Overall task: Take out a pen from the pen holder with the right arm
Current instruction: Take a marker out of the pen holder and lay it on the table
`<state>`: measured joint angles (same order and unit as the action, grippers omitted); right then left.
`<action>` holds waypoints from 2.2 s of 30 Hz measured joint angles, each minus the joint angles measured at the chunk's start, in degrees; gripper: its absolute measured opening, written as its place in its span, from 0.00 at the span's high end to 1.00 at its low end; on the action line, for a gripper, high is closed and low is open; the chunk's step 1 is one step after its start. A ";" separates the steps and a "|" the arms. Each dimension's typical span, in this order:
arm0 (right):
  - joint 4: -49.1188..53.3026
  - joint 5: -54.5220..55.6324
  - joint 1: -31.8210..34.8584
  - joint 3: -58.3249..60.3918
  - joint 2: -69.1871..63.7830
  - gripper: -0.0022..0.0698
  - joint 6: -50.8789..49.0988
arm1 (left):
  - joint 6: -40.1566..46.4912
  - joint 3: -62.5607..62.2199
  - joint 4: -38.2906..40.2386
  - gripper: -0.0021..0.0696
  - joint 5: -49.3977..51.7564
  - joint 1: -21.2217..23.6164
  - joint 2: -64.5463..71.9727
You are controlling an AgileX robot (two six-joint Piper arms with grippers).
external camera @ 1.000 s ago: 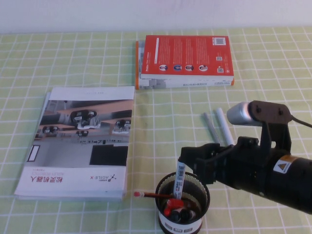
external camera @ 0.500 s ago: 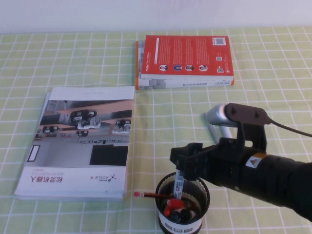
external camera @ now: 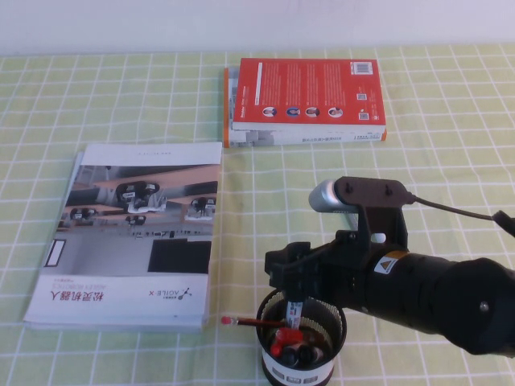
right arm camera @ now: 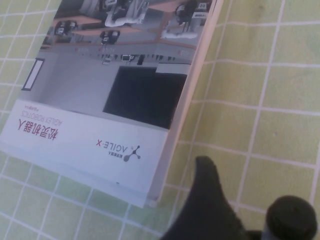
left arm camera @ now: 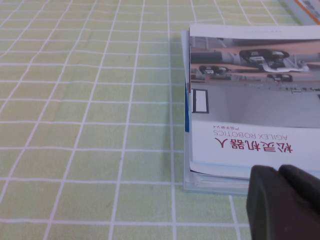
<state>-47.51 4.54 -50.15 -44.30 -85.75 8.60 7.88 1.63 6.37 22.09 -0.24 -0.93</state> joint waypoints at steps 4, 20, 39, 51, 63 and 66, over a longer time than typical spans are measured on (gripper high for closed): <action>0.00 0.00 0.00 0.00 -0.08 0.40 0.88 | 0.00 0.00 0.00 0.98 0.00 0.00 0.00; 0.11 0.00 0.00 0.00 -0.13 0.84 2.02 | 0.00 0.00 0.00 0.98 0.00 0.00 0.00; 0.23 -0.86 -0.18 0.00 0.46 0.85 3.64 | 0.00 0.00 0.00 0.98 0.00 0.00 0.00; 0.47 -1.97 -0.30 0.00 6.14 0.85 6.79 | 0.00 0.00 0.00 0.98 0.00 0.00 0.00; 0.47 -2.92 -0.53 0.00 13.60 0.85 12.04 | 0.00 0.00 0.00 0.98 0.00 0.00 0.00; 0.47 -3.07 -0.53 0.00 15.37 0.85 13.31 | 0.00 0.00 0.00 0.98 0.00 0.00 0.00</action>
<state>-47.05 1.47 -50.68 -44.30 -70.38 21.91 7.88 1.63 6.37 22.09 -0.24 -0.93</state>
